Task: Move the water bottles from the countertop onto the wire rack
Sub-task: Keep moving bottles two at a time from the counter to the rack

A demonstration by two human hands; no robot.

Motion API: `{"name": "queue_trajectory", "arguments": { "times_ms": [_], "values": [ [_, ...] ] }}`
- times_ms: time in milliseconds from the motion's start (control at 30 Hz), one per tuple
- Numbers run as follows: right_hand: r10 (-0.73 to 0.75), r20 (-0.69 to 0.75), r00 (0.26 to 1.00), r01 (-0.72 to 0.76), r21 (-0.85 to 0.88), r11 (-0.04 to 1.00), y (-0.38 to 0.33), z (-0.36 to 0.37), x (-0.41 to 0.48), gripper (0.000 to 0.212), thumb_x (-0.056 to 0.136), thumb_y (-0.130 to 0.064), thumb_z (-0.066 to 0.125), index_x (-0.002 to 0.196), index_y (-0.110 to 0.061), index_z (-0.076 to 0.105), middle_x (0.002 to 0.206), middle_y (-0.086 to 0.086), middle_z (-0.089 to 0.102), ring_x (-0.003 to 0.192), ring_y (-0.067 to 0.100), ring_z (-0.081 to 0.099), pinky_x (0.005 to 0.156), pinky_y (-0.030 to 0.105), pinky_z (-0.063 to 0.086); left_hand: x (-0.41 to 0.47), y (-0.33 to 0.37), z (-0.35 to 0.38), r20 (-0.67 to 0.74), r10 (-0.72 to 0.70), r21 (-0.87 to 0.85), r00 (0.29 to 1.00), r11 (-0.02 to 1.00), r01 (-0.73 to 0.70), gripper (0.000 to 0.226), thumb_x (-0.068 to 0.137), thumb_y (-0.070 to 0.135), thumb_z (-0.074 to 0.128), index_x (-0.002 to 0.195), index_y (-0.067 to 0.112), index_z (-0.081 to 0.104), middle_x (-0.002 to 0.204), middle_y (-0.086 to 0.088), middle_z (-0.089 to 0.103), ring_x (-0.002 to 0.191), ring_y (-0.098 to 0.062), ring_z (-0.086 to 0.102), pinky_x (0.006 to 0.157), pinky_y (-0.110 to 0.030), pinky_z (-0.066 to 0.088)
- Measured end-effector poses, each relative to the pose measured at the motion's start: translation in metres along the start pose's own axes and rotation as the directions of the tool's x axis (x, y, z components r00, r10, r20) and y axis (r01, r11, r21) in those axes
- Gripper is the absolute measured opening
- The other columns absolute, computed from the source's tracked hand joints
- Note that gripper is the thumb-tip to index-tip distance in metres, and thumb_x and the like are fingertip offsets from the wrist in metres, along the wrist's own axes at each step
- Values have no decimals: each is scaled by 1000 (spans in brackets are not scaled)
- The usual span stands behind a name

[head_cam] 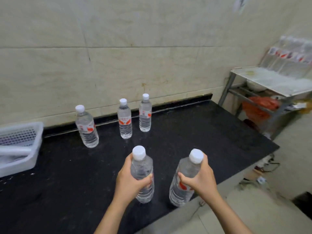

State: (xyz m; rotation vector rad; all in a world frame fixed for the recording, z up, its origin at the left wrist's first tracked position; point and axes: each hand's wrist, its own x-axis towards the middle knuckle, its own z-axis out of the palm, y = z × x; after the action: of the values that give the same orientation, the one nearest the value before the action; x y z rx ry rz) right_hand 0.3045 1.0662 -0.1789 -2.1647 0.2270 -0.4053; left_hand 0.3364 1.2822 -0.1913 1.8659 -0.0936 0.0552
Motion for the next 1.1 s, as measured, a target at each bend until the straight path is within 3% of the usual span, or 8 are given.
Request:
{"name": "queue_trajectory", "arguments": {
  "times_ms": [100,167,300,433,533,733,867,1100],
  "values": [
    [-18,-54,998,18,-10,1000,18,-42,-6,71,51,-36,78,101,-53,29,98,-27,47,92,8,49,76,23,36,-15,19,44,51,10,-17,999,1000,-9,68,55,14,83,90,60,46,91,18,65,85,18,57,65,-3,44],
    [-34,-66,997,33,-11,999,33,-69,-9,73,53,-31,80,99,-57,29,98,-33,43,94,7,49,77,22,36,-24,33,72,79,-1,-41,997,999,4,66,52,18,83,92,57,46,92,19,65,84,20,55,66,-4,44],
    [-52,-113,992,49,-36,998,66,-119,-12,73,53,-24,82,102,-46,32,98,-28,43,95,7,48,75,13,32,-38,52,123,107,-24,-80,994,996,32,63,41,36,77,95,50,48,93,16,66,84,16,58,68,-11,43],
    [-8,-138,990,0,-56,998,95,-162,-7,76,47,-45,70,115,-28,41,103,-13,51,94,8,50,74,17,34,-42,65,160,95,-23,-99,995,995,33,62,35,45,72,93,53,49,88,17,66,81,15,59,68,-17,45],
    [15,-158,987,-27,-78,997,111,-190,7,82,44,-53,64,118,-27,41,103,-13,51,93,7,50,75,19,35,-32,79,181,101,-20,-65,995,998,27,62,35,45,69,91,59,46,92,18,64,85,9,60,72,-20,45],
    [-14,-194,981,-11,-127,992,143,-247,68,75,50,-42,74,114,-35,35,98,-15,48,89,10,48,73,25,35,10,98,244,123,-3,-34,992,999,7,68,47,30,73,107,46,45,97,23,59,93,-12,58,81,-32,43],
    [-21,-196,980,-5,-129,992,170,-292,121,71,53,-35,79,106,-39,33,93,-19,48,91,10,51,74,26,37,55,109,317,136,19,-67,991,998,-10,69,55,24,80,113,40,46,100,7,61,97,-19,58,85,-35,45],
    [76,-223,972,-121,-196,973,228,-384,197,72,56,-24,81,106,-41,31,104,-8,54,98,15,54,79,27,41,135,159,465,258,59,-193,964,981,-8,69,48,35,73,112,38,47,97,11,64,94,-20,63,84,-39,50]
  ]
}}
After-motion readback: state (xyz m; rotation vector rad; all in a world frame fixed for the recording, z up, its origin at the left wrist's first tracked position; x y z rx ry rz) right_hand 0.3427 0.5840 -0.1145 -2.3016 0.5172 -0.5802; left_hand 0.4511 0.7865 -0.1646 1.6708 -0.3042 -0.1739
